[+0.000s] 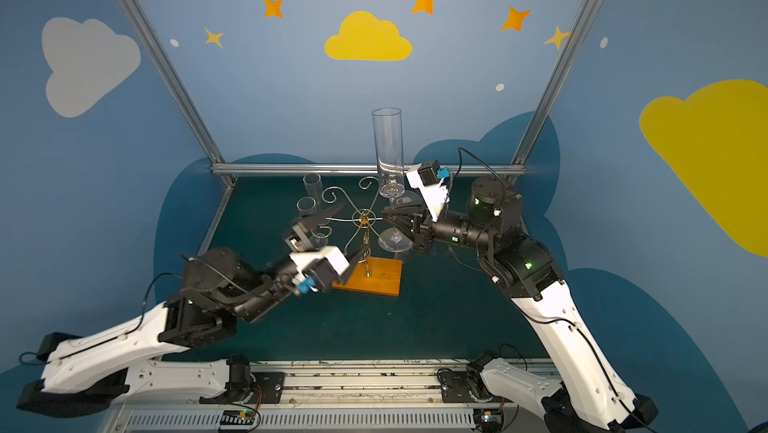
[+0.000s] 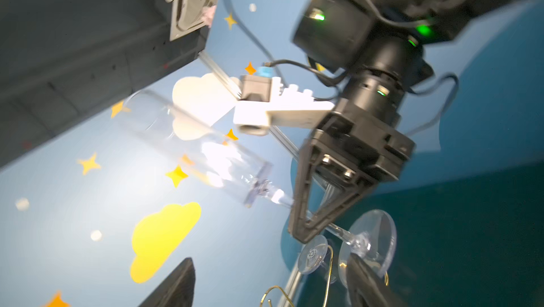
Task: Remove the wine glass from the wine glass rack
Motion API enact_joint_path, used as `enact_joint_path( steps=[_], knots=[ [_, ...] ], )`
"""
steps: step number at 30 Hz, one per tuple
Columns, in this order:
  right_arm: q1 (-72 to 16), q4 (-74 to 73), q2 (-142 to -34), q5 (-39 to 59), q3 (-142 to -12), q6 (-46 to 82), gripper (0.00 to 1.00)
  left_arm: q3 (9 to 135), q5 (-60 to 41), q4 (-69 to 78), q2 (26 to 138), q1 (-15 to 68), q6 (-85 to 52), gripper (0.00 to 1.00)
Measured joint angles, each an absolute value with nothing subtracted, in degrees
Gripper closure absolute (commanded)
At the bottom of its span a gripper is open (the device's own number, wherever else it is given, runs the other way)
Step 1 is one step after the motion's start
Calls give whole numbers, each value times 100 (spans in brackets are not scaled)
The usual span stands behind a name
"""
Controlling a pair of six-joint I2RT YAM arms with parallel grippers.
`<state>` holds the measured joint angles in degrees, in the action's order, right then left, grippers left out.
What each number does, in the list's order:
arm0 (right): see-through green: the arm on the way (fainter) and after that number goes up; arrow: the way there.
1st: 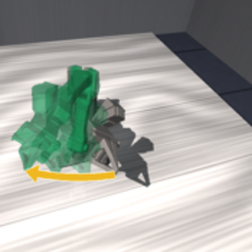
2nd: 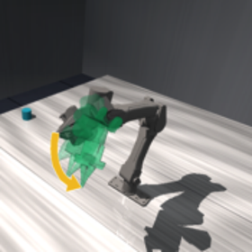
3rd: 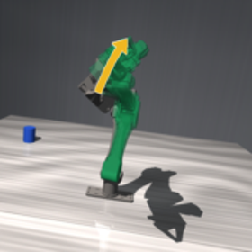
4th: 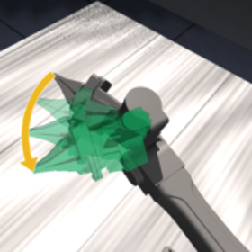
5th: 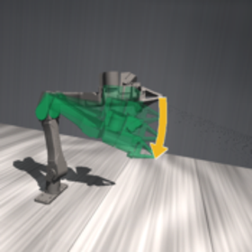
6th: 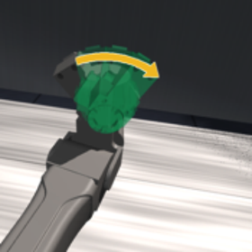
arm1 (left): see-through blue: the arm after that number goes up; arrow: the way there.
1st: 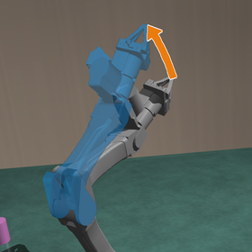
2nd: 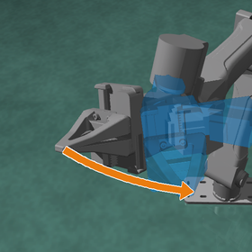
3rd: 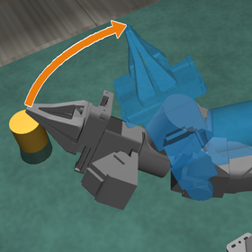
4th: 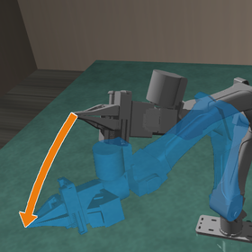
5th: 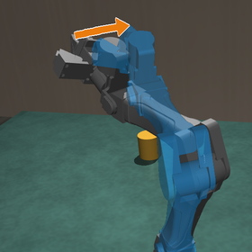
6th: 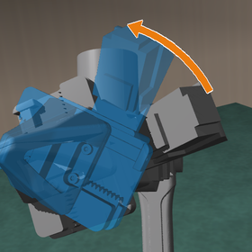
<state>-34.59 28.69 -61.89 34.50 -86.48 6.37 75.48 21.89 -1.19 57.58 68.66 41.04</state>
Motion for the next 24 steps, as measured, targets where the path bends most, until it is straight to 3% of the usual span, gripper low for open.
enact_joint_path(
  steps=[12,16,24],
  knots=[
    [-3828,2206,-6195,3404,-8193,384,100,8208,-1151,-856,5911,4311,1,18],
    [-4051,2045,-6200,3343,-8191,342,100,8215,-2152,-631,6193,3835,-1031,18],
    [-4401,1815,-6305,3208,-8132,263,100,8237,-3218,204,6530,3588,-2303,19]
  ],
)
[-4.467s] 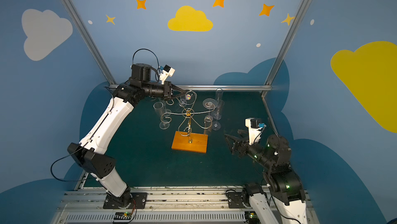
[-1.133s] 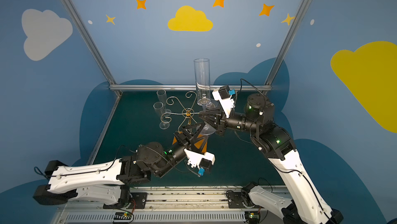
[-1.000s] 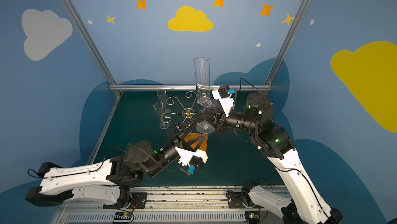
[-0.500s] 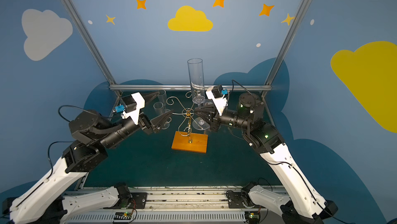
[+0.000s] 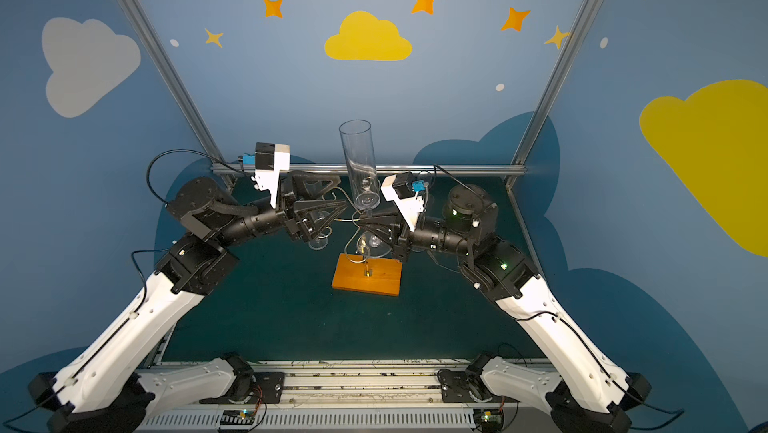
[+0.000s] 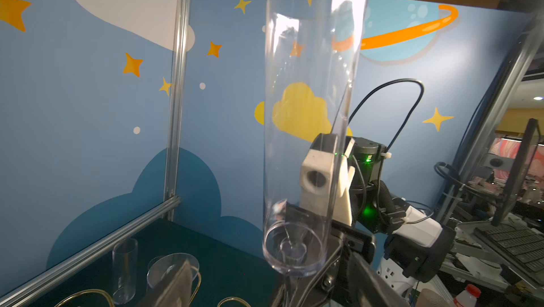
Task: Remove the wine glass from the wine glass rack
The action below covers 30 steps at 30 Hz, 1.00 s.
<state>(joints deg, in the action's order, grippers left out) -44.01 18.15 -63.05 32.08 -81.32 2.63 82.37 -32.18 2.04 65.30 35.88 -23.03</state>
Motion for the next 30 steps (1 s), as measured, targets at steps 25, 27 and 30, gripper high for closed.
enact_joint_path(
  steps=[25,27,30],
  knots=[
    [-5050,1782,-6611,3002,-8121,30,100,9072,-3776,1074,7240,3583,-2954,48],
    [-5065,1798,-6611,2956,-8121,16,100,9105,-3804,1087,7284,3583,-2985,55],
    [-5081,1817,-6611,2923,-8136,21,100,9107,-3835,1129,7314,3583,-2939,64]
  ],
)
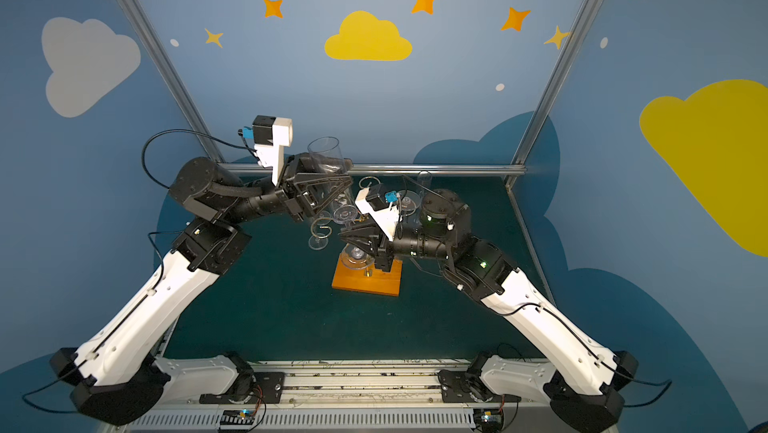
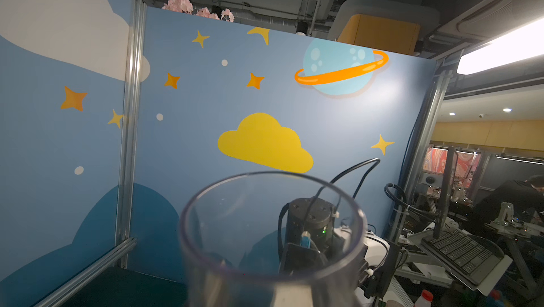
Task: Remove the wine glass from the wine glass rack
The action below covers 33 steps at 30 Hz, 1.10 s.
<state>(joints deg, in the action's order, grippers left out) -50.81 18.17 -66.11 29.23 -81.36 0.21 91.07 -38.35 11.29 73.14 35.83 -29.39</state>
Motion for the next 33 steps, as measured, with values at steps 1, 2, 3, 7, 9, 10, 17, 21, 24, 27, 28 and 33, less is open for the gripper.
enact_joint_path(
  steps=[1,2,3,7,9,10,17,21,24,27,28,33],
  knots=[
    [-5081,1822,-6611,2917,-8141,16,100,9107,-3837,1133,7314,3577,-2934,66],
    [-5081,1824,-6611,2908,-8141,16,100,9107,-3841,1135,7317,3577,-2936,66],
    [-5087,1826,-6611,2904,-8143,16,100,9107,-3848,1142,7317,3577,-2936,67],
    [-5098,1848,-6611,2891,-8162,-5,98,9107,-3865,1164,7317,3575,-2939,68],
    [-5111,1865,-6611,2840,-8176,-36,48,9107,-3859,1164,7308,3575,-2939,68],
    [-5118,1863,-6611,2799,-8178,-62,37,9107,-3850,1144,7301,3575,-2950,68],
    [-5133,1804,-6401,2104,-8184,-320,10,8969,-3520,729,6952,3575,-2668,68],
    [-5127,1752,-6010,1625,-8184,-545,10,8672,-3164,482,6429,3575,-2359,68],
    [-5120,1741,-5708,1334,-8187,-746,10,8370,-2751,248,5922,3575,-2043,67],
    [-5109,1747,-5494,1103,-8184,-908,10,8088,-2178,38,5446,3573,-1673,67],
    [-5109,1741,-5439,1031,-8167,-954,10,7966,-1940,-5,5288,3573,-1564,67],
    [-5105,1741,-5081,718,-7835,-1142,10,7194,-668,-185,4451,3573,-980,66]
  ],
)
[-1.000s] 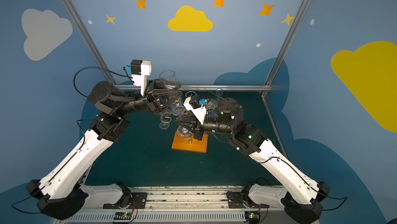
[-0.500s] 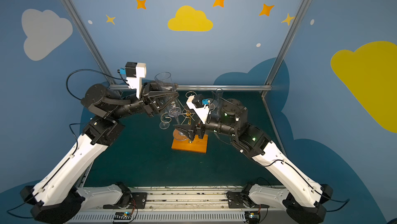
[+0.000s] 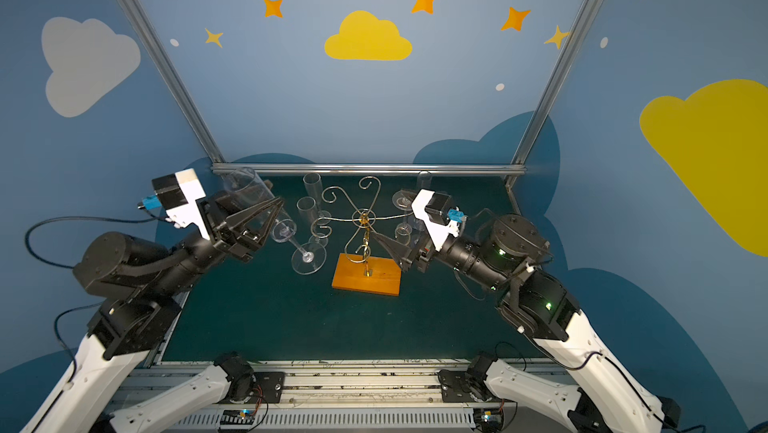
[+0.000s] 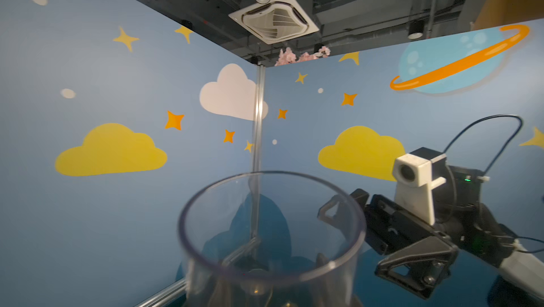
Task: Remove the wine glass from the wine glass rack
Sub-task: 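Carry the flute glass toward the far wall with the left gripper while the right withdraws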
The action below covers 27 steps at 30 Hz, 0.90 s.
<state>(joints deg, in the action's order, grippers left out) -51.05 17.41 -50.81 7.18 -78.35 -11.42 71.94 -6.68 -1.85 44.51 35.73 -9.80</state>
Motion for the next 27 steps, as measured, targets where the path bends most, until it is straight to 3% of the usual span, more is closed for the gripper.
enact_joint_path(
  steps=[10,27],
  knots=[
    [-5100,1831,-4556,183,-7360,-1264,10,5575,954,187,3430,3573,-119,65],
    [-5098,2099,-3780,-690,-6766,-1085,10,3308,2104,2359,3885,3522,794,64]
  ],
)
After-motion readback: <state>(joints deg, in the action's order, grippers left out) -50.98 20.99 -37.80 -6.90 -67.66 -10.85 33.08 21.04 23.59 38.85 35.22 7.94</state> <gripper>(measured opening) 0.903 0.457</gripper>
